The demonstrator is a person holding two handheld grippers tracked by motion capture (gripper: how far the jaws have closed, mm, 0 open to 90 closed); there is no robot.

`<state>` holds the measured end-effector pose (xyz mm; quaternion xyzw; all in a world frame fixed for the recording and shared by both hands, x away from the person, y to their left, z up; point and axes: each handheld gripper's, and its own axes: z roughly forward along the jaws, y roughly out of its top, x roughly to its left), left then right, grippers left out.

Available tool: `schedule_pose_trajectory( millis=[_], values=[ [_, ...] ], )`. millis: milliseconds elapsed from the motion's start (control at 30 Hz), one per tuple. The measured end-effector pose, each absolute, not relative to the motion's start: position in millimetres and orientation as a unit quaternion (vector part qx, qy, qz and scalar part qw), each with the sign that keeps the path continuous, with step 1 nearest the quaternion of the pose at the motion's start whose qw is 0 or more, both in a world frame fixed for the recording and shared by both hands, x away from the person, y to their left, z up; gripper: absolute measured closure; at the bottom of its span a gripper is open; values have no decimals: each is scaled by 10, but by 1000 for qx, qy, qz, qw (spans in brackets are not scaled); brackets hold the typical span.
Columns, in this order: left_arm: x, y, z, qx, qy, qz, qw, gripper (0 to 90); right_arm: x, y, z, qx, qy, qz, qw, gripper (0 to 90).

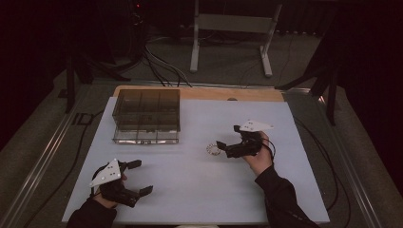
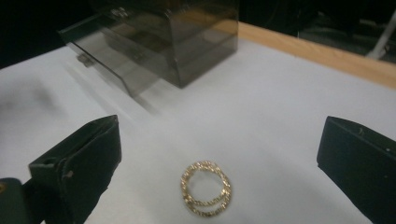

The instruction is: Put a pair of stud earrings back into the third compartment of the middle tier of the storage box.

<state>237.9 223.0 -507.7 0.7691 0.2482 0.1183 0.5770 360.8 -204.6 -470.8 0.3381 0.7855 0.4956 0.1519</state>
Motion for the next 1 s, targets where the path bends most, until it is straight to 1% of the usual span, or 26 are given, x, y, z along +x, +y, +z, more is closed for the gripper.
schedule_pose_trajectory(
  millis=[67, 133, 200, 233, 300, 333, 367, 400, 433, 467, 500, 533, 567, 600, 633, 667, 733, 767, 800, 833, 867, 967, 1000],
  values=[
    [2379, 2230, -5077, 769, 248, 119, 577, 5, 3637, -2051, -4758, 355, 784, 486, 155, 128],
    [2379, 2230, -5076, 769, 248, 118, 577, 5, 3671, -2064, -4814, 365, 785, 477, 152, 148],
    [2379, 2230, -5076, 769, 248, 118, 577, 5, 3679, -2069, -4840, 368, 786, 473, 151, 148],
    [2381, 2231, -5078, 769, 248, 117, 578, 5, 3692, -2075, -4881, 373, 786, 469, 151, 192],
    [2381, 2229, -5079, 769, 249, 117, 577, 5, 3698, -2067, -4921, 375, 791, 459, 151, 220],
    [2381, 2229, -5079, 769, 249, 117, 577, 5, 3701, -2056, -4938, 377, 794, 454, 149, 254],
    [2381, 2228, -5080, 769, 248, 117, 577, 5, 3701, -2056, -4938, 377, 794, 454, 149, 254],
    [2380, 2226, -5080, 769, 248, 117, 577, 5, 3703, -2023, -4973, 378, 801, 439, 152, 314],
    [2380, 2225, -5079, 769, 248, 117, 577, 5, 3704, -2009, -4983, 378, 803, 434, 153, 346],
    [2380, 2225, -5079, 769, 248, 117, 577, 6, 3704, -2009, -4983, 378, 803, 434, 153, 346],
    [2380, 2226, -5080, 769, 248, 116, 578, 5, 3712, -1978, -5013, 377, 808, 427, 151, 392],
    [2381, 2226, -5081, 769, 249, 116, 577, 5, 3715, -1969, -5022, 377, 810, 424, 150, 419],
    [2382, 2228, -5082, 769, 249, 116, 578, 5, 3715, -1969, -5022, 377, 810, 424, 150, 419],
    [2383, 2230, -5083, 769, 248, 115, 578, 5, 3720, -1955, -5034, 378, 811, 420, 151, 446],
    [2384, 2231, -5084, 768, 248, 115, 578, 5, 3728, -1939, -5052, 379, 814, 415, 149, 479],
    [2384, 2232, -5085, 769, 248, 116, 577, 5, 3739, -1919, -5077, 378, 818, 409, 141, 550],
    [2386, 2234, -5086, 770, 248, 116, 576, 5, 3752, -1898, -5108, 378, 823, 402, 134, 579],
    [2386, 2234, -5086, 770, 248, 116, 576, 5, 3752, -1898, -5108, 378, 823, 402, 134, 579],
    [2385, 2233, -5086, 770, 248, 116, 577, 5, 3761, -1876, -5141, 379, 828, 391, 134, 618],
    [2385, 2233, -5085, 770, 248, 116, 577, 5, 3761, -1876, -5141, 379, 828, 391, 134, 618],
    [2384, 2232, -5085, 769, 248, 116, 577, 5, 3772, -1864, -5162, 381, 831, 381, 137, 658],
    [2384, 2232, -5085, 770, 248, 116, 577, 5, 3786, -1854, -5183, 385, 833, 373, 136, 684],
    [2384, 2233, -5085, 770, 248, 116, 576, 5, 3792, -1850, -5192, 386, 834, 371, 135, 707]
  ],
)
